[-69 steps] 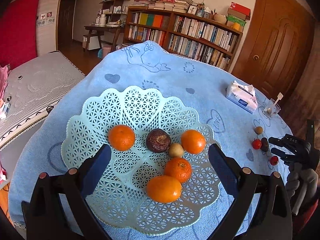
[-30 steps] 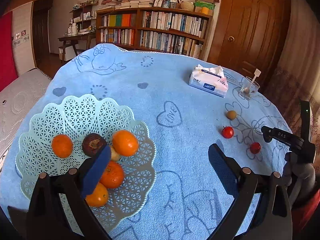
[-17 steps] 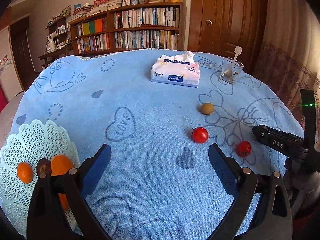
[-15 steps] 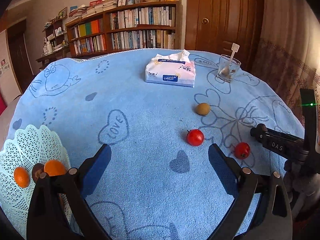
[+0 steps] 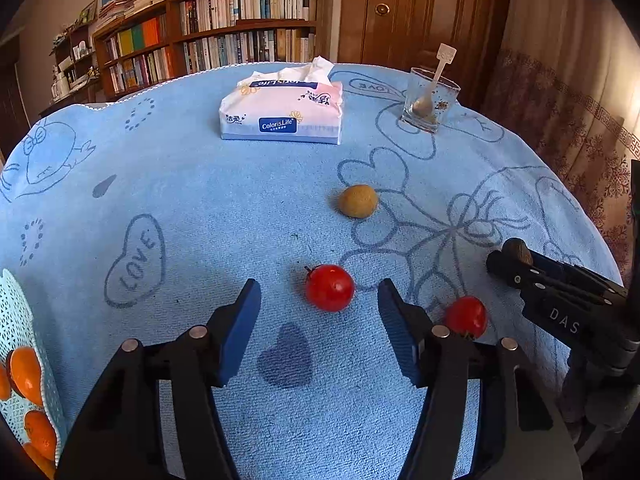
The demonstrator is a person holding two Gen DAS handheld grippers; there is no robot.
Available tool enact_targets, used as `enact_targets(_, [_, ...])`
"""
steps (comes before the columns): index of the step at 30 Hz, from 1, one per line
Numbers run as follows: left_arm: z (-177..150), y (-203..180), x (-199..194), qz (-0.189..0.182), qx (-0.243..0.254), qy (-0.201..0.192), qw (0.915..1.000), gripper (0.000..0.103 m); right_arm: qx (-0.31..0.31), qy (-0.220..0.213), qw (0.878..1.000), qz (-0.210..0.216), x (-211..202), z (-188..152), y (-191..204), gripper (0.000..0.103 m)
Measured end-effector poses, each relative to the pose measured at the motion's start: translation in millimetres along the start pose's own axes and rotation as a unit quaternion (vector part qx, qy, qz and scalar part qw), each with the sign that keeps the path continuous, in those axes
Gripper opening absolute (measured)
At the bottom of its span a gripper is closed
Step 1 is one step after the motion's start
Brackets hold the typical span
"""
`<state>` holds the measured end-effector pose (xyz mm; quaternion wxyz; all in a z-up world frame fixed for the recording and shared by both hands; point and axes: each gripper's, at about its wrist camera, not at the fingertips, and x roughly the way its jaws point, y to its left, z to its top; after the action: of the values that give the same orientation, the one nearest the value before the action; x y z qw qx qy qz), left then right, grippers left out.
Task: Organize fruits
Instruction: 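Reach the left gripper to a red cherry tomato and grasp it, then carry the tomato into the basket with the left gripper and release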
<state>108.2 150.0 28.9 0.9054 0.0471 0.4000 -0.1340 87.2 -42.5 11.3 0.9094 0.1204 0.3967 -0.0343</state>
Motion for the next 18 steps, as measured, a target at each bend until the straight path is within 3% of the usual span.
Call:
enact_targets(3, [1.2, -0.5, 8.9, 0.0, -0.003, 0.008, 1.0, 0.052, 0.0, 0.0, 1.0, 0.0, 0.5, 0.1, -0.3, 0.044])
enact_targets(7, [-0.5, 0.2, 17.9, -0.002, -0.007, 0.018, 0.9998, 0.034, 0.0, 0.0, 1.0, -0.001, 0.2, 0.1, -0.5, 0.044])
enact_targets(10, [-2.2, 1.0, 18.8, 0.0, -0.007, 0.013, 0.9999, 0.028, 0.0, 0.0, 1.0, 0.0, 0.0, 0.0, -0.6, 0.044])
enact_targets(18, [-8.6, 9.4, 6.7, -0.002, -0.031, -0.008, 0.9995, 0.028, 0.005, -0.006, 1.0, 0.005, -2.3, 0.4, -2.3, 0.043])
